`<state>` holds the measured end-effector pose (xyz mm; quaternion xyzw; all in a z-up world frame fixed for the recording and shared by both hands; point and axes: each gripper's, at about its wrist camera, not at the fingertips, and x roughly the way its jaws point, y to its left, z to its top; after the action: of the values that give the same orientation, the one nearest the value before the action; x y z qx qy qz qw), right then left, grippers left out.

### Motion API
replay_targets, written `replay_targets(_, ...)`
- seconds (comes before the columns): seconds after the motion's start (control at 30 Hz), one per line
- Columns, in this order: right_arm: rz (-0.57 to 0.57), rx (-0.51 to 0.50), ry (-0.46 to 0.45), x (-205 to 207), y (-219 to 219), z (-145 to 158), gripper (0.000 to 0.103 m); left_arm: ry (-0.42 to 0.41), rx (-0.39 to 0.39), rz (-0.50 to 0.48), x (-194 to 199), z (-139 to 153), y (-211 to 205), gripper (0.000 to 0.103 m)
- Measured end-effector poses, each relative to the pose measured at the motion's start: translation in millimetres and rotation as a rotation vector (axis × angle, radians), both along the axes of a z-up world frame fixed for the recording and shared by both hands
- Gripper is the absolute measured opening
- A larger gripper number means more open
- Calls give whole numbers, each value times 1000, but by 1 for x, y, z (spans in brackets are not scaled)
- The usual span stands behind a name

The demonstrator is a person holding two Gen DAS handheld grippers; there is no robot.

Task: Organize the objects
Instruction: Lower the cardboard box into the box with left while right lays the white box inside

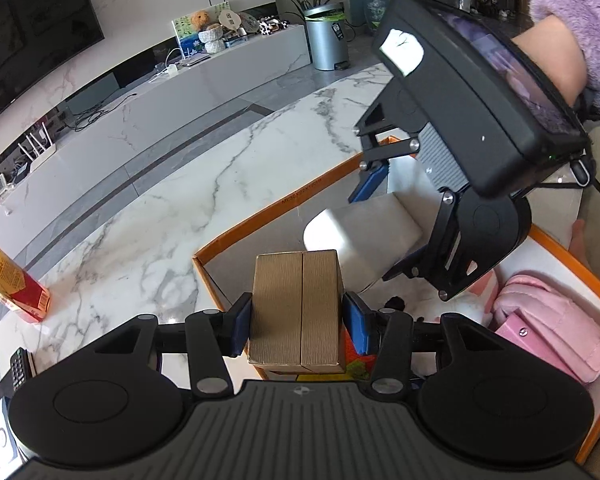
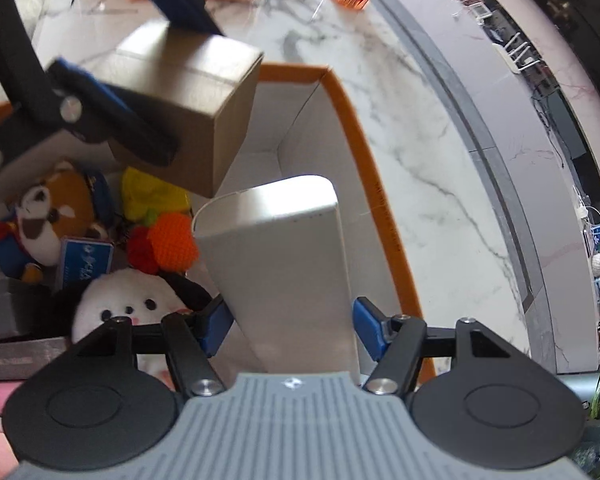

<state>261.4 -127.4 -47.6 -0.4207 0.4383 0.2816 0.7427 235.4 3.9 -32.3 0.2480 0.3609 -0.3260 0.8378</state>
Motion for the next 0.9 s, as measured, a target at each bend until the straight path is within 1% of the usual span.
replay_targets(0.13, 29, -13, 14, 4, 2, -8, 67, -22, 40, -5, 6, -8, -6, 55)
replay_targets(0.3, 44, -14, 15, 6, 2, -15, 66, -21, 54, -9, 13, -15, -9, 55)
replay_targets(0.5, 71, -44, -8, -1, 6, -26, 66, -41, 97, -17, 13, -19, -18, 54)
replay_targets(0.6, 92, -59, -31, -8, 6, -28, 65, -39, 105, 4, 16, -20, -20, 54)
replay_targets(0.67, 88, -52, -33, -11, 3, -26, 65, -29, 97, 34, 19, -20, -20, 54)
replay_targets(0.73, 56, -42, -24, -12, -2, -21, 65, -8, 83, 84, 24, -20, -20, 54)
replay_targets(0.83, 12, -10, -25, -17, -13, -9, 64, 28, 75, 203, 30, -21, -24, 54)
replay_targets(0.9, -32, 26, -17, -20, -21, 1, 64, 53, 84, 291, 34, -23, -30, 54)
